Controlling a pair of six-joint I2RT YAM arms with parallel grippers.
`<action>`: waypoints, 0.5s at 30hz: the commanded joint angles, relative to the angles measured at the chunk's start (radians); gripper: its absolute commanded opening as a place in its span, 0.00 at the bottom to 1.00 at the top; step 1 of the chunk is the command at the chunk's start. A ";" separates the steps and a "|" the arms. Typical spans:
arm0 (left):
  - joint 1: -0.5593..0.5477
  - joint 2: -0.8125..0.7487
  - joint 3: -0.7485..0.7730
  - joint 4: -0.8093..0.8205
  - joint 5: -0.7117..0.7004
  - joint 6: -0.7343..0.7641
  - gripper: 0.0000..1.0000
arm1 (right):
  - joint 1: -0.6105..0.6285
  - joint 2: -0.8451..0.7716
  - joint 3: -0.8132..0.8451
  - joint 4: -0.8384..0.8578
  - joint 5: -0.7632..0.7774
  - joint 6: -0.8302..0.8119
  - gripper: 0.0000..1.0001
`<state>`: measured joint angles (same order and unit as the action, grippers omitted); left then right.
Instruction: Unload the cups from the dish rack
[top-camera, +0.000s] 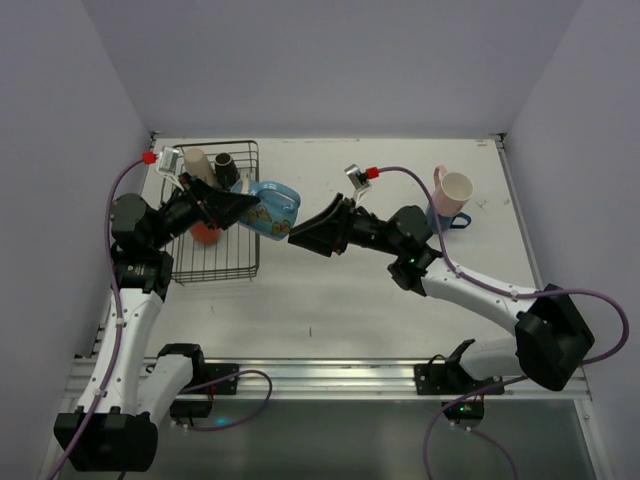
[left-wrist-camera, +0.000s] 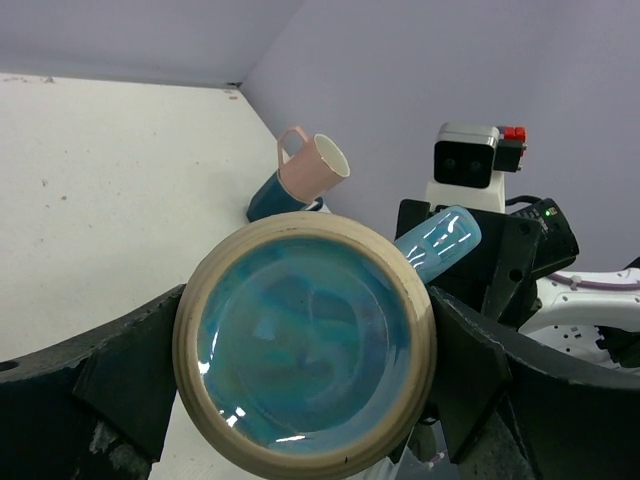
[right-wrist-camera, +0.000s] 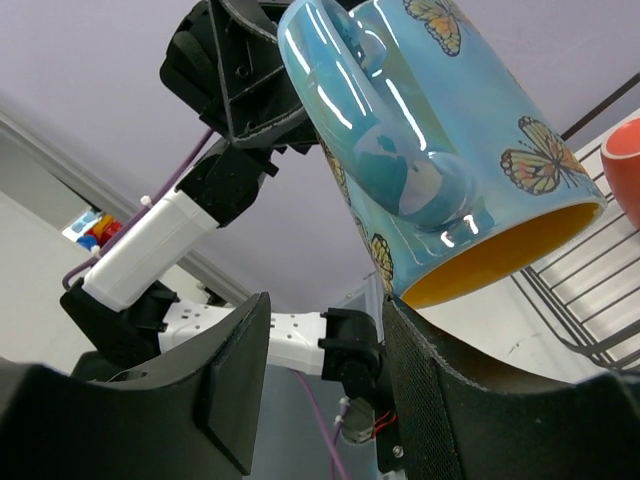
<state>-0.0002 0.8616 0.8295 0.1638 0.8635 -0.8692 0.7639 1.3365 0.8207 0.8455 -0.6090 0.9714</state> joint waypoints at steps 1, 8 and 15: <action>0.000 -0.038 0.092 0.057 0.032 -0.014 0.00 | 0.000 -0.016 -0.037 0.037 0.021 -0.019 0.51; 0.000 -0.036 0.071 0.086 0.035 -0.033 0.00 | -0.002 -0.069 -0.068 -0.019 0.041 -0.057 0.51; 0.000 -0.052 0.065 0.097 0.048 -0.051 0.00 | -0.002 -0.039 -0.051 -0.010 0.041 -0.076 0.51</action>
<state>-0.0002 0.8486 0.8406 0.1543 0.8860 -0.8719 0.7647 1.2987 0.7509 0.8005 -0.5896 0.9321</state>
